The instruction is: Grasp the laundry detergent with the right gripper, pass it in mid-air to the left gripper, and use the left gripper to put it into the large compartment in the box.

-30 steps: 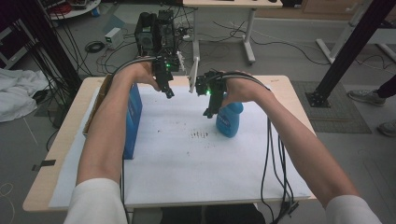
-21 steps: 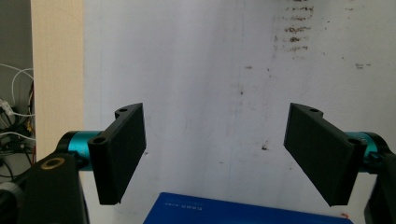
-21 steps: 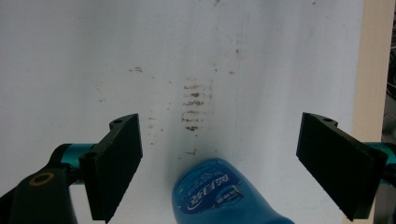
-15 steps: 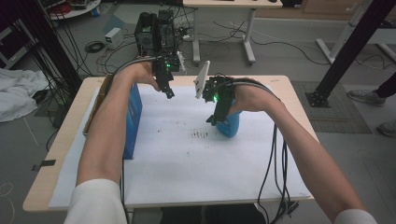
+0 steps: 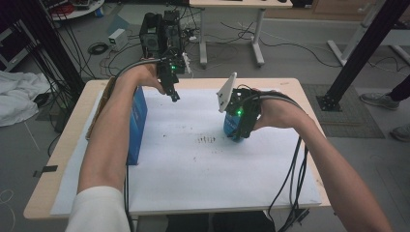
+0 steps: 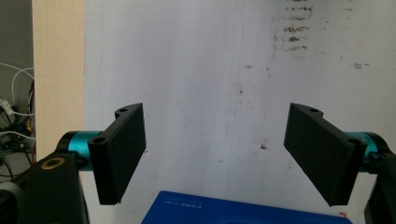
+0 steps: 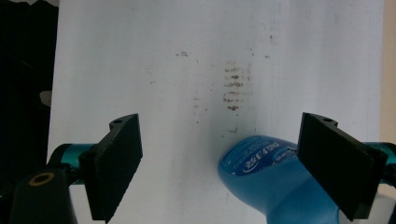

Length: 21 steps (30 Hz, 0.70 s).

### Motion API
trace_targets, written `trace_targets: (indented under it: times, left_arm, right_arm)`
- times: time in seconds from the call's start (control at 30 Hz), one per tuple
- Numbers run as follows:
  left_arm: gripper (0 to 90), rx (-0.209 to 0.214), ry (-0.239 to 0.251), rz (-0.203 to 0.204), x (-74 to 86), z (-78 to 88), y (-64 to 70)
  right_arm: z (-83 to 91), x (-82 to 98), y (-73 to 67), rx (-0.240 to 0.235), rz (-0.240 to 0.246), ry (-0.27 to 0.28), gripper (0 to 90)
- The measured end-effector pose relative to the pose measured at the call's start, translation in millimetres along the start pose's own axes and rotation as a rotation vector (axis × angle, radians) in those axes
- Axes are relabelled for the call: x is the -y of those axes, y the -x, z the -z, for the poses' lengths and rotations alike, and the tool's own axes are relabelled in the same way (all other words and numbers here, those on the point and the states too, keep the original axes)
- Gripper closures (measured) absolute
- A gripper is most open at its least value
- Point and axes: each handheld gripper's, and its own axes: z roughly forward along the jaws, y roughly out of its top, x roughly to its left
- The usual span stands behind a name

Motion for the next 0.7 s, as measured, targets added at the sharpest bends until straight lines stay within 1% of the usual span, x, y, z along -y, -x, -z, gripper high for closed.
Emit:
trace_targets:
  times: [0.03, 0.07, 0.1, 0.2, 0.23, 0.27, 0.3, 0.37, 0.4, 0.43, 0.5, 0.6, 0.7]
  left_arm:
    - [21.0, 0.000, 0.000, 0.000, -0.1, 0.1, 0.0]
    - [21.0, 0.001, -0.003, -0.003, -0.1, 0.5, -0.1]
    - [21.0, 0.000, -0.002, -0.003, -0.1, 0.7, -0.1]
    - [21.0, -0.001, -0.004, -0.003, 0.0, 0.9, 0.3]
    - [21.0, 0.000, 0.000, 0.007, 0.0, 0.6, 1.1]
    - [21.0, -0.001, -0.019, -0.015, -0.2, 2.2, -0.2]
    - [21.0, -0.002, -0.013, -0.012, 0.1, 2.1, 0.2]
    - [21.0, -0.002, -0.009, -0.009, 0.4, 2.4, 0.3]
    - [21.0, -0.004, -0.013, -0.015, 0.3, 2.8, -0.1]
    - [21.0, -0.002, -0.011, -0.009, 0.3, 2.6, 0.3]
    - [21.1, -0.002, -0.014, -0.019, -0.3, 2.5, -0.2]
    - [21.0, -0.001, -0.013, -0.021, -1.2, 1.9, -0.1]
    - [21.0, 0.000, -0.014, -0.023, -2.0, 1.7, -0.1]
  right_arm:
    - [-0.2, 1.9, -2.7, -0.002, -0.025, 0.011, 13.4]
    - [1.0, 4.9, -2.3, -0.006, -0.011, 0.002, 13.5]
    - [0.6, 6.5, -5.9, -0.002, -0.056, 0.016, 13.5]
    - [2.7, 14.5, -8.3, 0.014, -0.098, 0.024, 13.5]
    - [2.5, 17.3, -9.2, 0.021, -0.113, 0.029, 13.5]
    - [2.1, 19.7, -9.6, 0.026, -0.116, 0.035, 13.5]
    - [3.4, 22.3, -10.5, 0.020, -0.132, 0.016, 13.5]
    - [2.6, 28.3, -12.6, 0.015, -0.156, 0.018, 13.4]
    - [2.6, 31.5, -13.4, 0.012, -0.169, 0.022, 13.5]
    - [2.0, 34.9, -14.3, 0.020, -0.187, 0.036, 13.5]
    - [2.0, 41.4, -15.3, 0.030, -0.215, 0.048, 13.4]
    - [2.6, 50.5, -15.0, 0.050, -0.266, 0.070, 13.4]
    - [3.5, 57.6, -14.4, 0.072, -0.303, 0.074, 13.4]
